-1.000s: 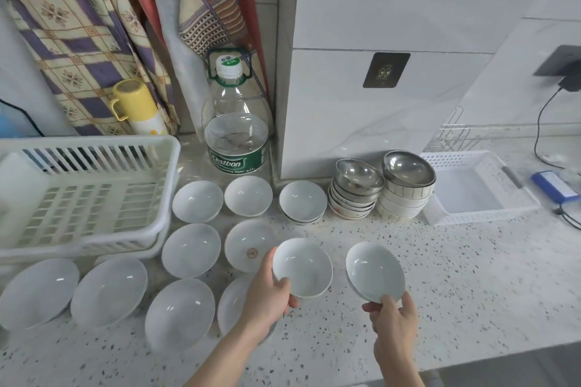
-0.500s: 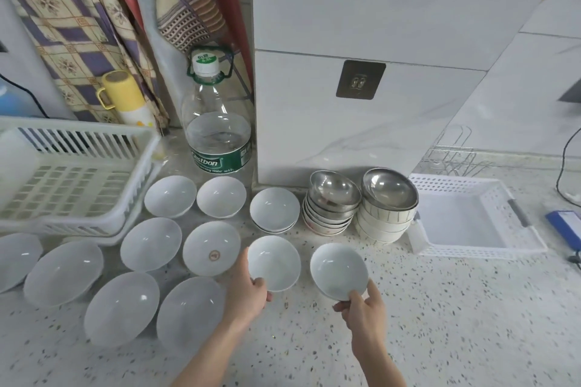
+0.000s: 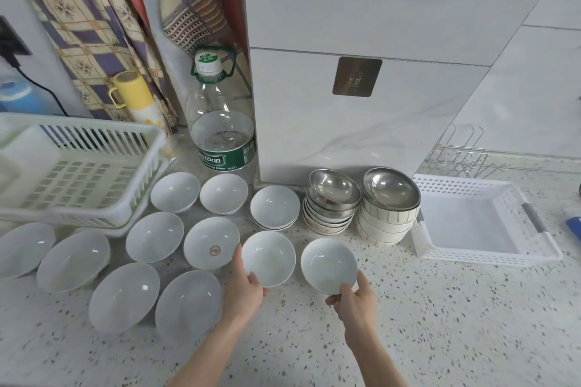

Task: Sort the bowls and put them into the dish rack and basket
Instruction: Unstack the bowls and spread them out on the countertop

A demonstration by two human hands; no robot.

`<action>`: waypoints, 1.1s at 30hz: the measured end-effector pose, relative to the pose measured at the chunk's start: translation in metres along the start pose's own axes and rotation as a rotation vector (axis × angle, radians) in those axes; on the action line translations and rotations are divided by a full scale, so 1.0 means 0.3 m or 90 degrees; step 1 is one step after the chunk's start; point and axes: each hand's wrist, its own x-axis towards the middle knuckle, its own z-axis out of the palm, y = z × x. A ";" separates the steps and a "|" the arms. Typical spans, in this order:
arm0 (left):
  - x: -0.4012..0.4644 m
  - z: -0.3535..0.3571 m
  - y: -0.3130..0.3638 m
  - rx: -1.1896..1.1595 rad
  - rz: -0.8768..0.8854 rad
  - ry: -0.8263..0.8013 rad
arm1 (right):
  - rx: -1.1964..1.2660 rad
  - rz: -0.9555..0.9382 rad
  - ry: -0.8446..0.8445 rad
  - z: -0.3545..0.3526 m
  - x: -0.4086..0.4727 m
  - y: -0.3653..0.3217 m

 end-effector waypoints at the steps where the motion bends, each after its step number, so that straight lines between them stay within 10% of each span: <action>1: -0.001 -0.003 0.000 0.000 -0.001 0.004 | 0.000 0.001 -0.004 0.005 0.001 0.000; 33: 0.232 -0.034 0.225 0.014 -0.047 -0.072 | -0.059 0.044 -0.058 0.034 -0.010 -0.022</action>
